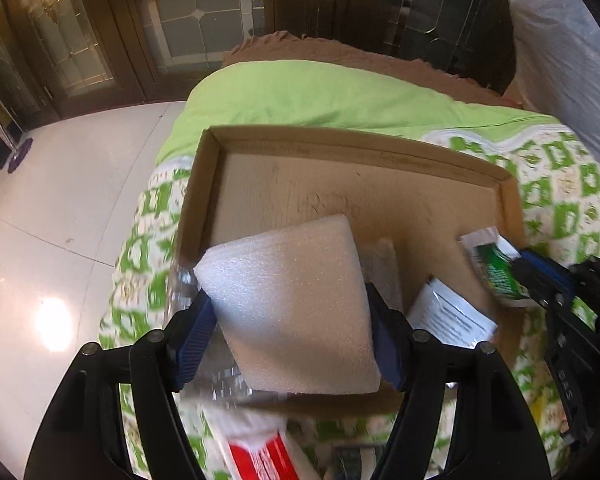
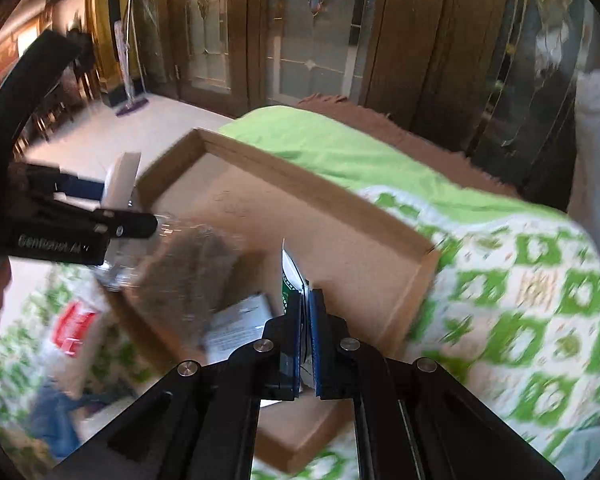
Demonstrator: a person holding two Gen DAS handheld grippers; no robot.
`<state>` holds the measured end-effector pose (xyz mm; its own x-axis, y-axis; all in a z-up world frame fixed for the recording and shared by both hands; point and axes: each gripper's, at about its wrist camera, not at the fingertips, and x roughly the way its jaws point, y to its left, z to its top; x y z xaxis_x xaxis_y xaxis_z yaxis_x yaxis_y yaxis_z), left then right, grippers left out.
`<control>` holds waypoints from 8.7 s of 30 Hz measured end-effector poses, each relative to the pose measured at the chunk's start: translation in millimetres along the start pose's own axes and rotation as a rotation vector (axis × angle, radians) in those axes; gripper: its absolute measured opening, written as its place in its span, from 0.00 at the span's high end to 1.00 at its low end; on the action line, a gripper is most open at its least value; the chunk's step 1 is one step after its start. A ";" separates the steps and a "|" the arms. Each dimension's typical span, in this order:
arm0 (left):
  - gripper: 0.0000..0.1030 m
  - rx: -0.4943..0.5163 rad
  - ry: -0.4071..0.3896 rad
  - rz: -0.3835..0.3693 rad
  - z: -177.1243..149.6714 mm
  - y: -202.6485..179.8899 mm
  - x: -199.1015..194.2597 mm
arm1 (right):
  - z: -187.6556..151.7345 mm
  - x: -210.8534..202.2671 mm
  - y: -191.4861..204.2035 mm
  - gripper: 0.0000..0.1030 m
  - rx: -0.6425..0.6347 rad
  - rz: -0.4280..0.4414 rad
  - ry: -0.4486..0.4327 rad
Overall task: Organize soft objects
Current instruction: 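Carry the foam sheet into the tray with left tool while right tool releases its sachet, then grasp the red-labelled white packet with left tool while right tool reaches the plastic bag, then grasp and lift the blue-green printed sachet with right tool while left tool holds the packet, then lower the packet into the tray with left tool while right tool drops the sachet there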
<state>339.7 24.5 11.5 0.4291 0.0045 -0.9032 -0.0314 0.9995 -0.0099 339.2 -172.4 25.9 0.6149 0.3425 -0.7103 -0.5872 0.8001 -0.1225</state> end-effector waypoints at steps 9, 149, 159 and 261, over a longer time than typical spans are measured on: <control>0.31 -0.051 -0.006 0.028 25.7 3.9 29.5 | -11.2 44.5 12.9 0.94 -0.021 0.060 0.072; 0.58 -0.360 -0.048 -0.221 -273.9 72.6 -44.3 | -138.1 -71.6 119.2 0.51 0.258 0.259 0.263; 0.58 -0.380 -0.108 -0.274 -287.9 63.1 -77.1 | -145.8 -83.8 119.0 0.51 0.251 0.277 0.247; 0.58 -0.100 -0.068 -0.330 0.2 -51.9 37.5 | -36.4 34.5 0.3 0.50 0.351 0.207 0.136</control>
<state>357.6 -27.1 -21.7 0.4903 -0.3126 -0.8136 0.0321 0.9393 -0.3416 341.1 -178.2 -23.9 0.4144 0.4644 -0.7827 -0.4615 0.8485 0.2591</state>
